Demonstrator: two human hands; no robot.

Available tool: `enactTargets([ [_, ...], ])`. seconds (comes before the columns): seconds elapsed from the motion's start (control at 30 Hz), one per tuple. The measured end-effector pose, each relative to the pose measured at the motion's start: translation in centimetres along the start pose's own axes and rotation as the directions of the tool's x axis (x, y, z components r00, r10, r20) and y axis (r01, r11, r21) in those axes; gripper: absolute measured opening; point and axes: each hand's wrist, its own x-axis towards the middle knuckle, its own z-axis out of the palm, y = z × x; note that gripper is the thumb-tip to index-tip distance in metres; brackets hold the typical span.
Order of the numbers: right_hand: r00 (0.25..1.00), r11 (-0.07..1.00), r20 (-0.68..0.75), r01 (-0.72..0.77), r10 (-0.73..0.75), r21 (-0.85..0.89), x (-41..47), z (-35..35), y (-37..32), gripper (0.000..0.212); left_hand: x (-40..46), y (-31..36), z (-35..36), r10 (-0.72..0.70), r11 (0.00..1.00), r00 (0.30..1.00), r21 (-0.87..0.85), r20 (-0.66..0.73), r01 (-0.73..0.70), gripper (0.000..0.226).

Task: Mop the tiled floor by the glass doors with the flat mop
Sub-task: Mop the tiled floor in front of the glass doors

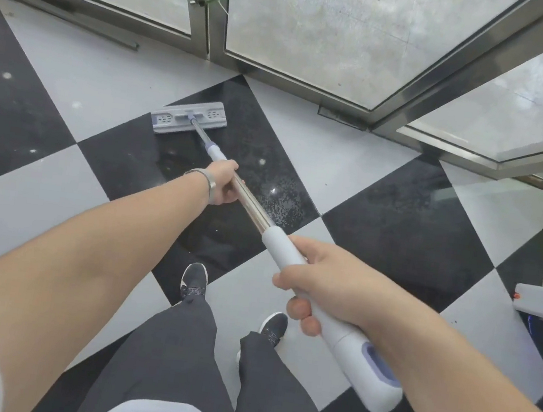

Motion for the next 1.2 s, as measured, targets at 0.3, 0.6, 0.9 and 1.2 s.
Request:
enactTargets([
  [0.3, 0.997, 0.934, -0.071, -0.020, -0.006, -0.357, 2.5, -5.4, -4.6, 0.032, 2.6, 4.8, 2.1, 0.005, 0.997, 0.999, -0.078, 0.040, -0.002, 0.020],
  [0.6, 0.995, 0.832, -0.094, -0.026, -0.032, -0.555, 3.9, -6.3, -9.0, 0.029, 3.9, 8.0, 1.5, 0.047, 0.992, 0.996, -0.124, 0.074, -0.038, 0.015],
  [0.9, 0.999, 0.774, -0.028, 0.014, -0.041, -0.632, 6.4, -1.1, -12.4, 0.023, 4.1, 9.0, -5.9, 0.078, 0.980, 0.995, -0.177, -0.068, -0.089, 0.020],
  [1.2, 0.991, 0.704, -0.006, 0.089, -0.131, -0.705, 8.2, 1.8, -12.4, 0.020, 4.9, 8.3, -10.1, 0.088, 0.956, 0.995, -0.278, -0.041, -0.096, 0.018],
])
